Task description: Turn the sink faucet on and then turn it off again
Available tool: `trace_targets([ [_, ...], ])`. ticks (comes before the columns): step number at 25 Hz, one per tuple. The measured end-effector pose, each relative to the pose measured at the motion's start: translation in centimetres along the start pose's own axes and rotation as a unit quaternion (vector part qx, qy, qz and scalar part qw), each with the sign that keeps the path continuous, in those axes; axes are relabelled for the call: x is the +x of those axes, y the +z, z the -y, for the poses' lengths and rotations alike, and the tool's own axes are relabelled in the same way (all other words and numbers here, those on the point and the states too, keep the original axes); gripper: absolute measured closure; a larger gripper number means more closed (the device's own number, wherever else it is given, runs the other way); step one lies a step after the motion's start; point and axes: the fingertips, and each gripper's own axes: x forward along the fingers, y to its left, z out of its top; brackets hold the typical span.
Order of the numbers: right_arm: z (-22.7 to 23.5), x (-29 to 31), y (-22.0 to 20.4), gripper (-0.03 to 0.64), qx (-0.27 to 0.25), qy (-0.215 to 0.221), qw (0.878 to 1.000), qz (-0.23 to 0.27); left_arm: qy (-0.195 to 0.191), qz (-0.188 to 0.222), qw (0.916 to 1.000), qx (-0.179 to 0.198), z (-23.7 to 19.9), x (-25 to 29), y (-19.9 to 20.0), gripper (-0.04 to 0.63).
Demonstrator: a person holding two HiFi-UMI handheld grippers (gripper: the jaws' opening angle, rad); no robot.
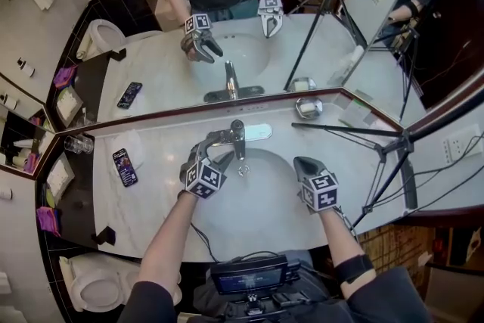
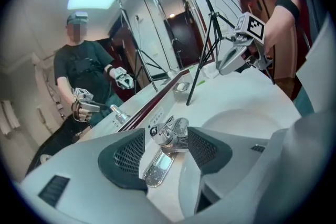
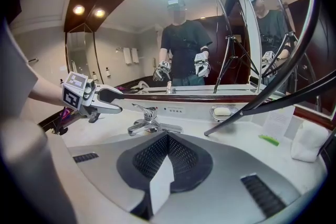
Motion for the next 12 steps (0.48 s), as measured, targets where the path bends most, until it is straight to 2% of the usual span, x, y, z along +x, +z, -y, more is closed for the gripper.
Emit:
trace_targets([
  [7, 0.9, 0.3, -0.6, 0.597, 0.006, -0.008, 1.000, -0.004, -0.009, -0.027, 0.9948, 0.098, 0.0, 3.8, 0.0, 0.350],
  [12, 1.2, 0.4, -1.2, 0.597, 0.012, -0.012, 1.000, -0.010, -0.020, -0.033, 0.9914, 0.125, 0.2, 5.6, 0.4, 0.377],
])
